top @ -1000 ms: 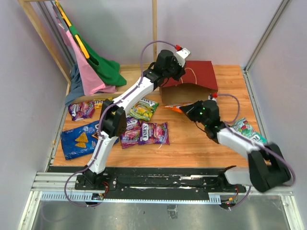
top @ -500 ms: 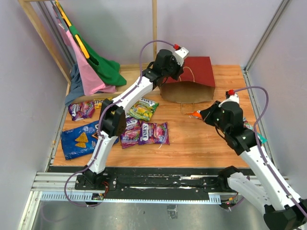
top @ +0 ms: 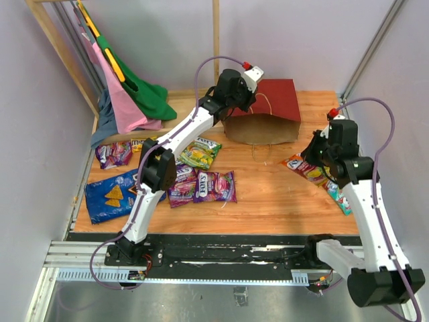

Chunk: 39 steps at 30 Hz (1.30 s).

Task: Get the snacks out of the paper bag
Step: Place the snack at the center of the board.

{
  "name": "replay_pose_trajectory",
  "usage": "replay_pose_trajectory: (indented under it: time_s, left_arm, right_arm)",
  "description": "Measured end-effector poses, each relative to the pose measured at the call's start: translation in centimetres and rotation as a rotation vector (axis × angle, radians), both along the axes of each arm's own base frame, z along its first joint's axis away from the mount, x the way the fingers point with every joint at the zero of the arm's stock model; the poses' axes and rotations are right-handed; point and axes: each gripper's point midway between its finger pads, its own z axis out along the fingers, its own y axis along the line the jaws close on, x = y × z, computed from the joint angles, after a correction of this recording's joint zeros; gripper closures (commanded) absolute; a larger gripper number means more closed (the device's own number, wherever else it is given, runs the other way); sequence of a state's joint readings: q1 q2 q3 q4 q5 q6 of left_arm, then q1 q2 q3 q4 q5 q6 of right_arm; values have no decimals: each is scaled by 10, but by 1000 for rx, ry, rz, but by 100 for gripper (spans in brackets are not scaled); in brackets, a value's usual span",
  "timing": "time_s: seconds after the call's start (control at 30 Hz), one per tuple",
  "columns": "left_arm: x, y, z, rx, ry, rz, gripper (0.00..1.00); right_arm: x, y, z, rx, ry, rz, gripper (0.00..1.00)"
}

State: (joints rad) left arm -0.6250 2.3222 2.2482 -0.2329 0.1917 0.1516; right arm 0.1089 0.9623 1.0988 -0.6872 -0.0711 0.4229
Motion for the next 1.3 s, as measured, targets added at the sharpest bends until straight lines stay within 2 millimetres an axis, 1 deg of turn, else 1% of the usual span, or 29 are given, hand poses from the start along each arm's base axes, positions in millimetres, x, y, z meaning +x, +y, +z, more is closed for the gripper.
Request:
replay_pose_trajectory:
  time_s: [0.1, 0.2, 0.27, 0.37, 0.47, 0.53, 0.63, 0.7, 0.77, 0.9, 1.0, 1.07, 1.13, 1.3]
  left_arm:
    - [0, 0, 0, 0, 0, 0, 98]
    - [0, 0, 0, 0, 0, 0, 98]
    - [0, 0, 0, 0, 0, 0, 98]
    - [0, 0, 0, 0, 0, -1, 98]
    - [0, 0, 0, 0, 0, -1, 98]
    - [0, 0, 0, 0, 0, -1, 98]
    - [0, 0, 0, 0, 0, -1, 98]
    - [0, 0, 0, 1, 0, -1, 98]
    - [0, 0, -1, 2, 1, -1, 98]
    - [1, -1, -5, 6, 5, -1, 98]
    - [1, -1, -6, 7, 6, -1, 98]
    - [1, -1, -6, 7, 6, -1, 98]
    - [1, 0, -6, 9, 4, -1, 98]
    - [2, 1, -6, 13, 0, 4, 97]
  right_arm:
    - [5, -11, -15, -16, 72, -40, 99]
    - [15, -29, -22, -11, 96, -127, 99]
    - [25, -45, -25, 9, 90, -212, 99]
    - [40, -75, -32, 62, 78, -363, 99]
    - [51, -100, -48, 116, 101, -497, 99]
    - [60, -111, -63, 155, 132, -565, 99]
    - [72, -116, -85, 203, 188, -624, 99]
    - [81, -117, -93, 231, 216, -647, 99]
    - [92, -117, -95, 257, 229, -663, 99]
    - [115, -121, -91, 297, 223, -697, 99]
    - [130, -124, -95, 309, 231, -713, 99]
    - [140, -126, -104, 315, 251, -721, 99]
    - [151, -128, -116, 319, 278, -727, 99]
    - [171, -136, -139, 323, 291, -743, 99]
